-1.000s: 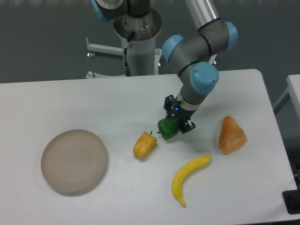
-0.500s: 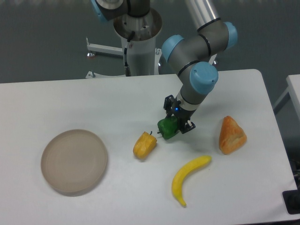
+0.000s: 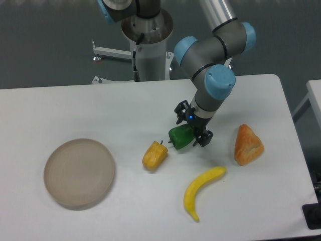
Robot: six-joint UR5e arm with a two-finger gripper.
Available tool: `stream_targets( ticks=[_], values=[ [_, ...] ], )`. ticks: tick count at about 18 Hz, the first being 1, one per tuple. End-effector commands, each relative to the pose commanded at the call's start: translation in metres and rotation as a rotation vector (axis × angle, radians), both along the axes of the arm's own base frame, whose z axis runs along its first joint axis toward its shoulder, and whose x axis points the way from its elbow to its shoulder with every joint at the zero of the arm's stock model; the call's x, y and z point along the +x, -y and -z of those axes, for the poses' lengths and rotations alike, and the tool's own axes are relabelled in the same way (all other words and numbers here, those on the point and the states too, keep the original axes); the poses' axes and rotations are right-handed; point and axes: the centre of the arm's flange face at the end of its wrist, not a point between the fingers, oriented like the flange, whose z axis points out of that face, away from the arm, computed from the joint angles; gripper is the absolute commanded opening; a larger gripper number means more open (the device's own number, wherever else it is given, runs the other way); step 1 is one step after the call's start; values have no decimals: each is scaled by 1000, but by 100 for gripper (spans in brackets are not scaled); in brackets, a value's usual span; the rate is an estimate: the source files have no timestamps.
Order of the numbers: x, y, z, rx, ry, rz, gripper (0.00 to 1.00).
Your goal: Place the green pepper on the table
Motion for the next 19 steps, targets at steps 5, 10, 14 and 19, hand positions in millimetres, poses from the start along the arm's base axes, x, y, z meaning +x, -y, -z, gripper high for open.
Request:
stream_targets(
  ticks=[5,10,14,19],
  values=[
    [-13,-11,-29,51,-54,0,100],
    [-31,-22,-53,67,-134,3,100],
    [-38,-23,-62,47,-180,-6,100],
    [-44,-25,-69,48,-204,-5,100]
  ],
)
